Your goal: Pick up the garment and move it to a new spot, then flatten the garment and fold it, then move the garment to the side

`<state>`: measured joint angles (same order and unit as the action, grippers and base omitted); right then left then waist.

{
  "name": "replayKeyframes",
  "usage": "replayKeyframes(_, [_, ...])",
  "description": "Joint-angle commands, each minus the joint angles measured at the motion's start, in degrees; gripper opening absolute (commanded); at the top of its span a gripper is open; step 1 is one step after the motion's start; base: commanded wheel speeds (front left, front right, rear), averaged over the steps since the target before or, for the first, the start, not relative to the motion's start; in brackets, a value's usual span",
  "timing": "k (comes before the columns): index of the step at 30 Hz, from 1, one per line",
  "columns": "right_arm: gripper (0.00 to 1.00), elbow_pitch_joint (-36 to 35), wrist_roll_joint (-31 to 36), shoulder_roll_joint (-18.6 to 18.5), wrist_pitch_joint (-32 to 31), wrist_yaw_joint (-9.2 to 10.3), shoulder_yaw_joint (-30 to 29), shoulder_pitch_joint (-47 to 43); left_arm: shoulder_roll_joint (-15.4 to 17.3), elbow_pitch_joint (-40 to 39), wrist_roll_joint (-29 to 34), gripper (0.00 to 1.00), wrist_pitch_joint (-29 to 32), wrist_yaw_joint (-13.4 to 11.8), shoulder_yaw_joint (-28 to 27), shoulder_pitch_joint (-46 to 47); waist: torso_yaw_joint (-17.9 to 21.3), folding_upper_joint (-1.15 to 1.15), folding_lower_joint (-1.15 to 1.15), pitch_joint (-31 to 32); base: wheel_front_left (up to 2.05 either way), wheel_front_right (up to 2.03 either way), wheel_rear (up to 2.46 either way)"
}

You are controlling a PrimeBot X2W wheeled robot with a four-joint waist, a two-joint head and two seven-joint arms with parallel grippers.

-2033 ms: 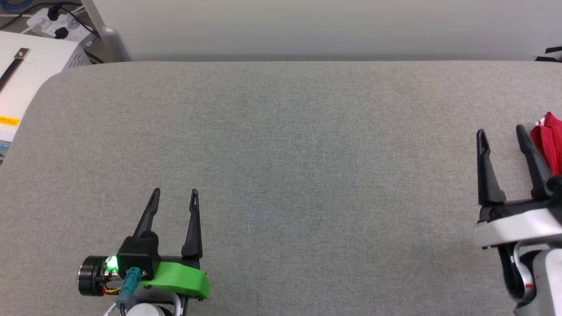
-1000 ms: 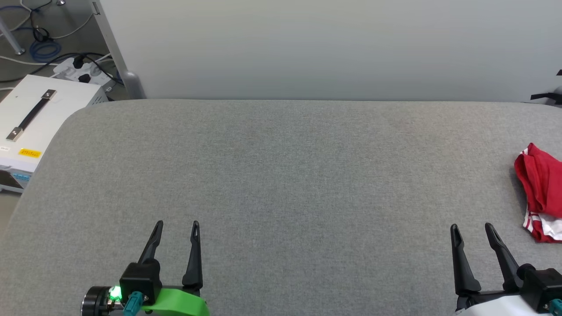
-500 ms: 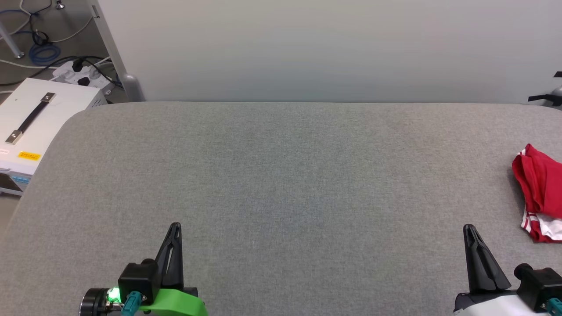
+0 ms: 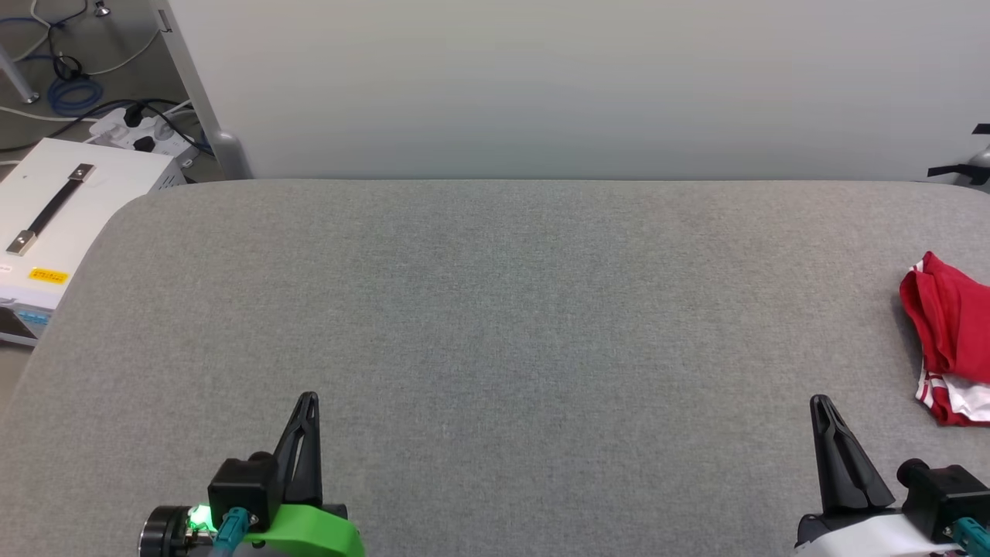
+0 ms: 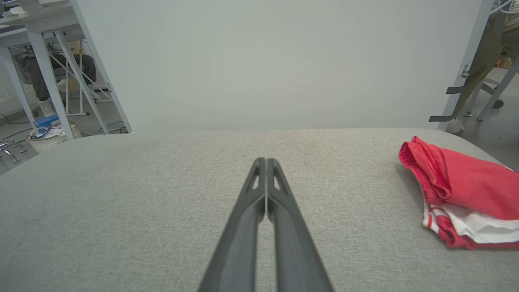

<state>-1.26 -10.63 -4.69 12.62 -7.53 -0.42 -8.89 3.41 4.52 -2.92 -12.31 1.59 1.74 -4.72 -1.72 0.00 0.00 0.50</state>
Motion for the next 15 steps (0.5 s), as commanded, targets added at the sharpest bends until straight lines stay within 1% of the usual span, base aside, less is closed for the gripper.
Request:
replayKeyframes(1, [0.0,0.1,0.8,0.1,-0.3,0.01,0.0,1.2,-0.1,-0.4,0.4,0.0,0.3,-0.3,-0.1,0.7,0.0,0.0,0.0,0.0,0.0,0.0,0.0])
replayKeyframes(15, [0.0,0.3,2.1,0.4,-2.0,0.01,0.1,2.2,-0.2,-1.0,0.8,0.0,1.9,-0.4,-0.3,1.2,0.2,0.0,0.0,-0.1,0.0,0.0,0.0])
